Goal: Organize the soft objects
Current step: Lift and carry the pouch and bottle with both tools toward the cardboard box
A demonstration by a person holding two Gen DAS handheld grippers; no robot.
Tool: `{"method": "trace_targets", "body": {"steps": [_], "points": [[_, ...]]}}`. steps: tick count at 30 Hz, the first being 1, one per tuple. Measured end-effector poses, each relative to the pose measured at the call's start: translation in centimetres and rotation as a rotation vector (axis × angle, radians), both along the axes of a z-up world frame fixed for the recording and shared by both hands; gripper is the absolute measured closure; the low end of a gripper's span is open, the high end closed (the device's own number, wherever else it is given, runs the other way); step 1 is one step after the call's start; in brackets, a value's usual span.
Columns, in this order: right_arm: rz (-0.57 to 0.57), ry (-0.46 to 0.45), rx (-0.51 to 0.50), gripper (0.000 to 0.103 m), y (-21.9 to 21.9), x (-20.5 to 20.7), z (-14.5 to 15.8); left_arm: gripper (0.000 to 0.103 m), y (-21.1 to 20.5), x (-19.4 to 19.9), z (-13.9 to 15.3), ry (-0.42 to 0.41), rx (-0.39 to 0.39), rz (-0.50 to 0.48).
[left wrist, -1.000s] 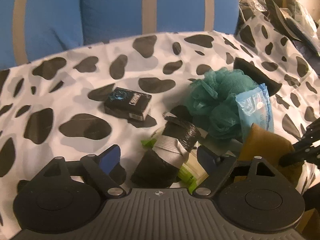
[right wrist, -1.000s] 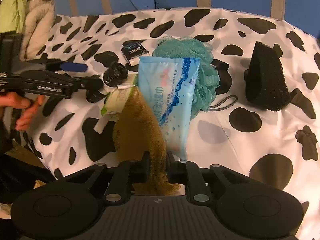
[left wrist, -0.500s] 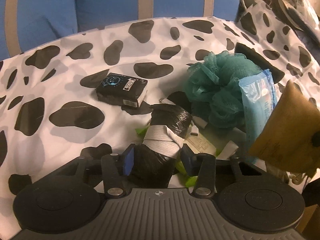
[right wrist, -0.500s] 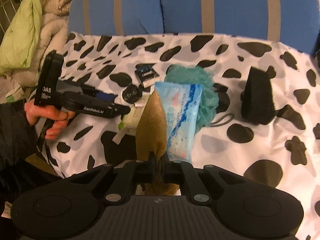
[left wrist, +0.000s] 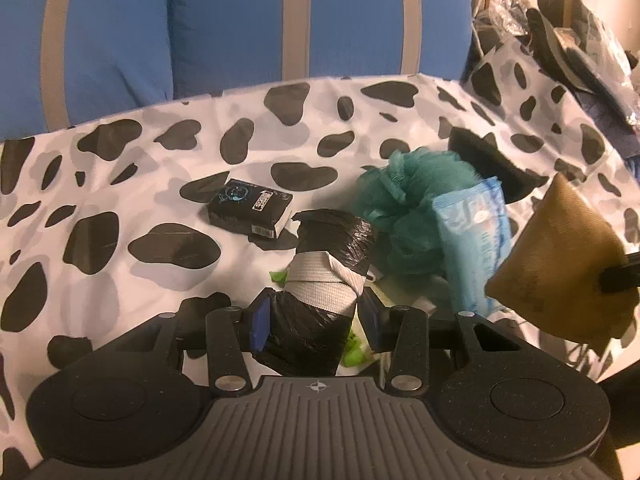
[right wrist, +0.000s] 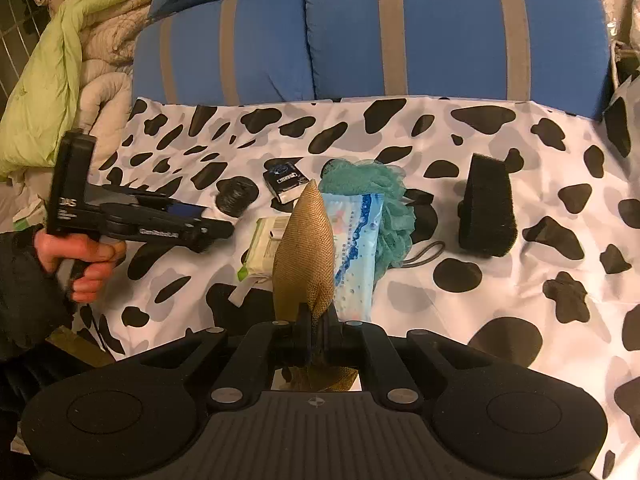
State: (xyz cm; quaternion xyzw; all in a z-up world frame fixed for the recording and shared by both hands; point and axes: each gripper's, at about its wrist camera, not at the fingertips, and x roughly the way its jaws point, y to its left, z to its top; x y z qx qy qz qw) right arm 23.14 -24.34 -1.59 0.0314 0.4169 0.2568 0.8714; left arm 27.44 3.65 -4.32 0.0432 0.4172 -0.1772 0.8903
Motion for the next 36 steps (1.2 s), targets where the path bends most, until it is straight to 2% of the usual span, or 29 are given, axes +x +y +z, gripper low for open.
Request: {"method": "trace_targets", "body": {"steps": [4,12,21,30,36], "points": [[-0.004,-0.009,0.001,0.096,-0.1,-0.6,0.3,0.059,-0.1,-1.8,1.2,-0.021,-0.024,-0.003],[-0.002,-0.013,-0.014,0.096,-0.4,-2.5,0.2,0.059,-0.6,-6.0,1.8,-0.020,-0.034,-0.009],[-0.018,-0.023,0.019,0.096,-1.0,-4.9,1.1,0.059,-1.4,-10.5,2.4,-0.015,-0.054,-0.014],[0.020,-0.014,0.054,0.096,-1.0,-8.0,1.6,0.059,-2.0,-14.3,2.6,0.006,-0.065,-0.020],[0.096,0.020,0.060,0.096,-0.2,-10.0,1.5,0.059,-2.3,-16.5,2.4,0.051,-0.061,-0.029]]}}
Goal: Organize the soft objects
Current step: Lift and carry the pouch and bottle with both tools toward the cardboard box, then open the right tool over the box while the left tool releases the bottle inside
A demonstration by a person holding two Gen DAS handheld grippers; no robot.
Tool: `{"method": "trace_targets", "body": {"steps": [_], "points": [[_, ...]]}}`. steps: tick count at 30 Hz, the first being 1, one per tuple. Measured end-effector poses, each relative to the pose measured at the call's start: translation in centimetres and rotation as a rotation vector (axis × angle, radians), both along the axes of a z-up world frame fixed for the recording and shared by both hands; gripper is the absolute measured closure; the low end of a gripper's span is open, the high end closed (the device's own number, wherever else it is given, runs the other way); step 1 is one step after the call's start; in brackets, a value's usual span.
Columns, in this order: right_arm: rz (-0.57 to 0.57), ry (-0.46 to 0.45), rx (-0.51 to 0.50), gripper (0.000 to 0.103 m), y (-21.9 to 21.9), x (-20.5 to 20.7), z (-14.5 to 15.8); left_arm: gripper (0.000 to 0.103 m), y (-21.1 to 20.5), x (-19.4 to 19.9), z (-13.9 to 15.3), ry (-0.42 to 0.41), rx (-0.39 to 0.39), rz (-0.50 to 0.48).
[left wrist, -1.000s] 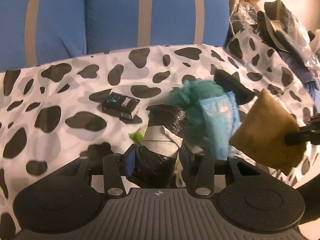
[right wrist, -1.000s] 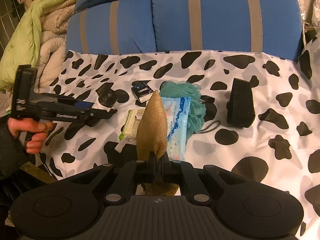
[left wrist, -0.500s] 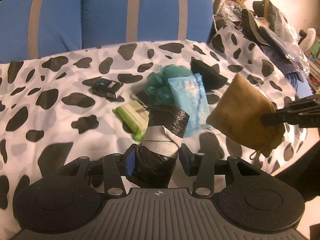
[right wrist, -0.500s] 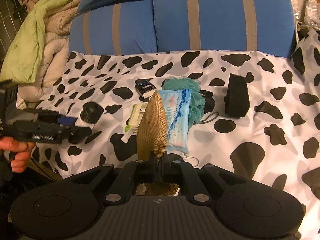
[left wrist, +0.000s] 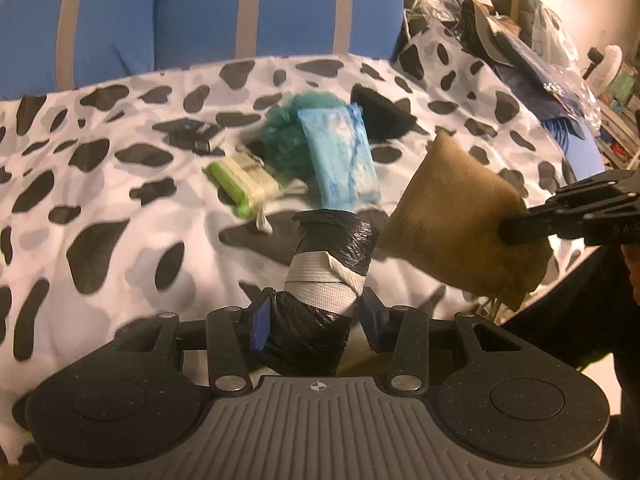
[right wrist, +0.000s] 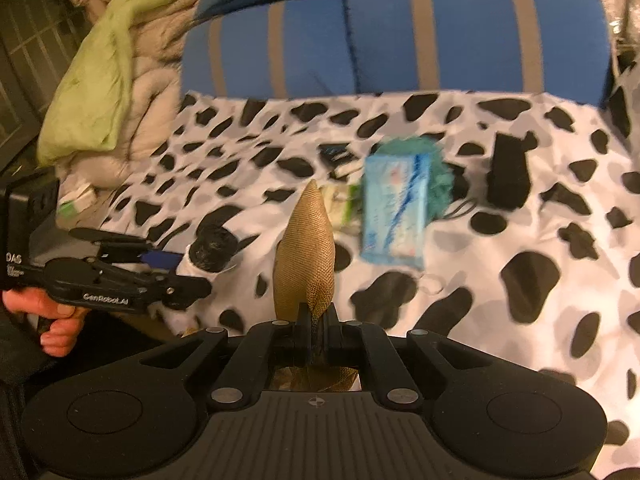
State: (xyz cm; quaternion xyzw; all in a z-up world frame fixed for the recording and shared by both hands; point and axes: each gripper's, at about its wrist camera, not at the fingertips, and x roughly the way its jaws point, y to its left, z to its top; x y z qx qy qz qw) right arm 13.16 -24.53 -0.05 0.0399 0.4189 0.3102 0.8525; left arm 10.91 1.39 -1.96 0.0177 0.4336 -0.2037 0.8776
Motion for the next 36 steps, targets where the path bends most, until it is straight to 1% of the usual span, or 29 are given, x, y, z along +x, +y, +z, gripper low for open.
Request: {"method": "trace_targets", "body": {"steps": [5,8,12,15,20,24,30,33,34,36], "points": [[0.076,0.048,-0.028,0.096,1.1,-1.7,-0.8,0.059,-0.2,-1.8,-0.2,0.029,-0.007,-0.006],[0.115,0.076,-0.053,0.096,1.8,-2.7,-1.2,0.059,-0.5,-2.6,-0.5,0.060,-0.002,-0.011],[0.154,0.115,-0.103,0.096,2.9,-3.7,-2.1,0.059,-1.2,-3.4,-1.1,0.105,0.036,-0.020],[0.188,0.154,-0.166,0.095,3.9,-4.6,-3.2,0.059,-1.5,-4.0,-1.7,0.151,0.049,-0.017],[0.223,0.195,-0.240,0.095,4.9,-5.1,-4.4,0.059,-1.7,-4.2,-2.7,0.222,0.090,-0.019],[0.232,0.200,-0.243,0.095,5.1,-5.0,-4.3,0.059,-1.5,-4.2,-3.2,0.251,0.097,-0.017],[0.258,0.216,-0.267,0.095,5.7,-5.0,-4.8,0.059,-1.7,-4.2,-3.2,0.258,0.100,-0.019],[0.266,0.224,-0.268,0.094,5.7,-5.0,-4.9,0.057,-1.8,-4.1,-3.5,0.279,0.108,-0.022],[0.268,0.224,-0.269,0.090,5.7,-5.0,-4.9,0.056,-2.0,-4.0,-3.8,0.288,0.125,-0.022],[0.265,0.219,-0.284,0.064,5.9,-5.1,-4.9,0.054,-2.3,-3.9,-4.2,0.306,0.156,-0.023]]}}
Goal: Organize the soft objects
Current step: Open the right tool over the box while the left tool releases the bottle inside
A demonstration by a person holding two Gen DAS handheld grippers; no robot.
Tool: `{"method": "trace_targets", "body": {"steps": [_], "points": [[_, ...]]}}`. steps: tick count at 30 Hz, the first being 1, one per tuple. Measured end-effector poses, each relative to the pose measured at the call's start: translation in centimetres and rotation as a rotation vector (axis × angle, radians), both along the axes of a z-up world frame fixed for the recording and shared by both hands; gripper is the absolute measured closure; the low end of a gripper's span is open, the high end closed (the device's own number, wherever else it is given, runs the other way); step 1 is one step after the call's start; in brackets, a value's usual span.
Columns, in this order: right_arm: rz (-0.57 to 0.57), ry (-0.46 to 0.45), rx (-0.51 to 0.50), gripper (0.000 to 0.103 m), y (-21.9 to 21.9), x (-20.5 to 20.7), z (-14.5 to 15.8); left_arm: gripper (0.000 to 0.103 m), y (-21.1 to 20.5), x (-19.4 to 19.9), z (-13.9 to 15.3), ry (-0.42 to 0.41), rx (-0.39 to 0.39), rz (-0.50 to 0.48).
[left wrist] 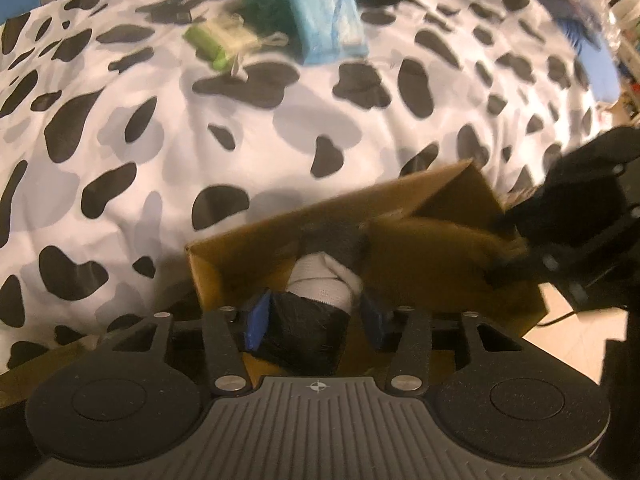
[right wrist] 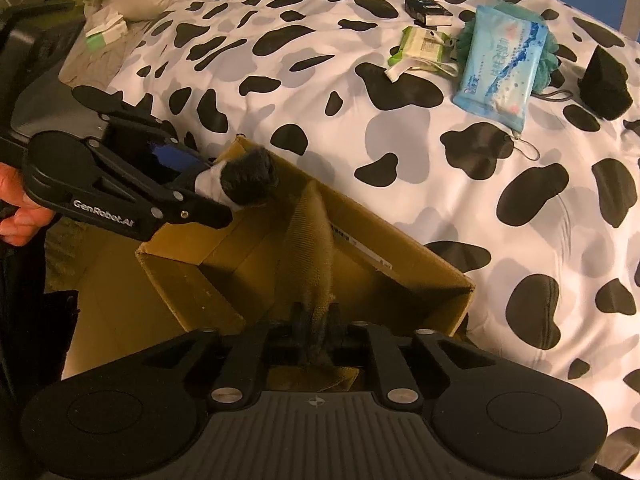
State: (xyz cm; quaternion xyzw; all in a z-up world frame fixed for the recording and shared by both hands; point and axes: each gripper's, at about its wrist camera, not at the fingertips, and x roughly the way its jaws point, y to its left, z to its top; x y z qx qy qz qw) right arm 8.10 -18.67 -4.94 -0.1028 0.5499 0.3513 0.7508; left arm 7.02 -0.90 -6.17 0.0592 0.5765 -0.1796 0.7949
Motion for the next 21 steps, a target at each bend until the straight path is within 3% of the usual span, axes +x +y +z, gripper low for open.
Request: {"method": "trace_targets", "body": {"steps": [1,2,3,5,15,21], "points": [[0.001,-0.003,-0.004,0.035,0.1,0.0,0.0,0.051,-0.1,0.0,-0.2,0.009,0.012,-0.003],[0.005,-0.010,-0.010,0.015,0.2,0.0,0.0,0.041,-0.2,0.0,-0.3,0.014,0.021,-0.004],[0.010,-0.016,-0.014,0.011,0.3,-0.1,0.0,0.036,-0.2,0.0,-0.4,0.015,0.030,-0.004],[0.016,-0.013,-0.025,0.010,0.4,-0.2,-0.1,0.031,-0.1,0.0,-0.5,0.012,0.045,0.001],[-0.009,-0.010,-0.073,0.000,0.4,0.1,-0.7,0.030,-0.1,0.2,-0.7,0.020,0.068,0.011],[-0.012,-0.005,-0.103,0.000,0.5,0.2,-1.0,0.030,-0.1,0.3,-0.7,0.019,0.069,0.011]]}}
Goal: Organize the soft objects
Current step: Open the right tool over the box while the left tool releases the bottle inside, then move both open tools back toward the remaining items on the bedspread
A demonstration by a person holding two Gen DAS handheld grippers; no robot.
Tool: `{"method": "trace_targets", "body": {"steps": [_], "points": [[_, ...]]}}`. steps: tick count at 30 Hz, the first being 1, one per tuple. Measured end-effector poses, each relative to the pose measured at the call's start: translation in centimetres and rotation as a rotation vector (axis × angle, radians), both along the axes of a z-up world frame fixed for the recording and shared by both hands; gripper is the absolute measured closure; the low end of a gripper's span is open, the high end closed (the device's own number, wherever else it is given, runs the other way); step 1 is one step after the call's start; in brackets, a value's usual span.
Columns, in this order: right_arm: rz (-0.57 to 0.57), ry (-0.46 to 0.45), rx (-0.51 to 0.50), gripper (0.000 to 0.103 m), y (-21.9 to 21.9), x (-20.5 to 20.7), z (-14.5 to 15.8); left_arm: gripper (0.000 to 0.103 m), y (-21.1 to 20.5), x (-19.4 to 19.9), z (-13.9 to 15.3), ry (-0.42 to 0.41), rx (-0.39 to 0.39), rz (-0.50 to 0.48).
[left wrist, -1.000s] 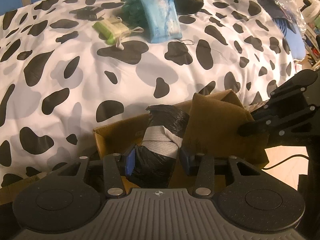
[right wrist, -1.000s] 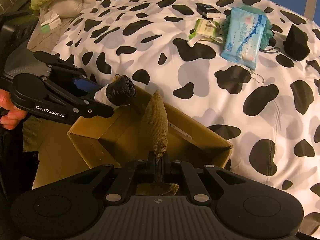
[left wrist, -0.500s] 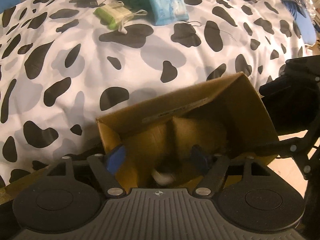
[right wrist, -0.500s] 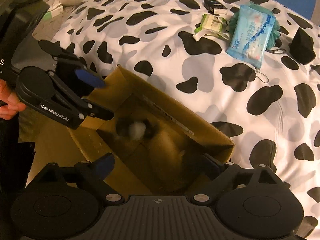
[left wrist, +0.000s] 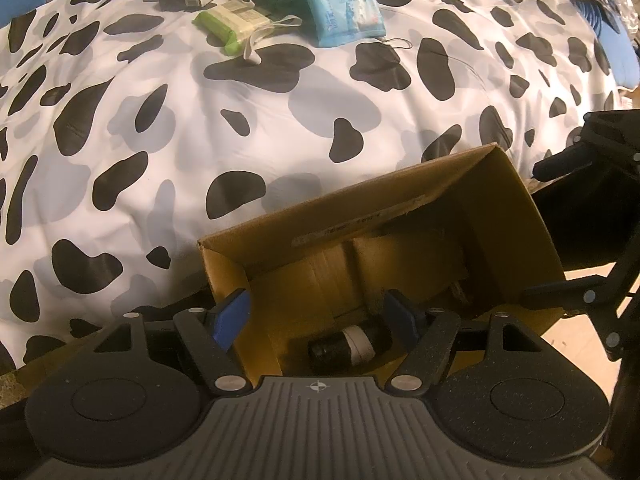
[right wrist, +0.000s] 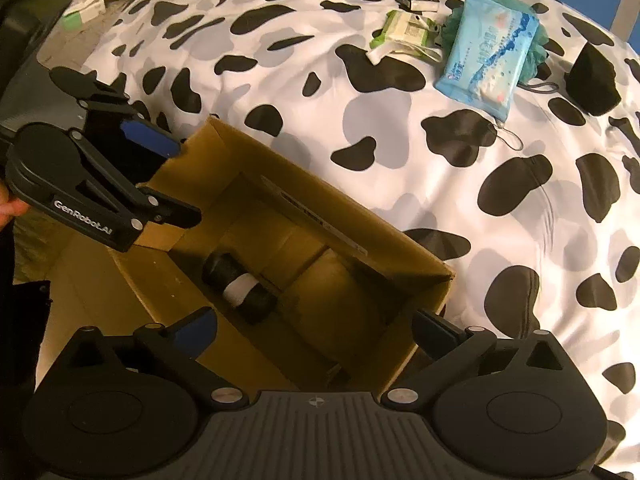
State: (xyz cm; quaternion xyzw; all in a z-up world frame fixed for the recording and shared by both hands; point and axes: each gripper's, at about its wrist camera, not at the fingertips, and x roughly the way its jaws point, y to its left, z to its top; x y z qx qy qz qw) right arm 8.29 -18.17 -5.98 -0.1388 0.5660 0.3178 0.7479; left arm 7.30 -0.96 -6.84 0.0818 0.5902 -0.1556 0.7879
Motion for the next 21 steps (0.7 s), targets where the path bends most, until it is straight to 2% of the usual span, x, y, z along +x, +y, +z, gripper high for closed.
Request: {"method": "trace_targets", "body": {"steps": [9,21], "points": [[-0.031,-0.009,-0.031,0.000,-0.2,0.4,-0.2,0.030,0.1,0.1,0.2,-0.010,-0.008,0.004],[-0.132,-0.073,-0.072,0.000,-1.1,1.3,0.0,0.030,0.2,0.3,0.5,-0.036,0.000,0.031]]}}
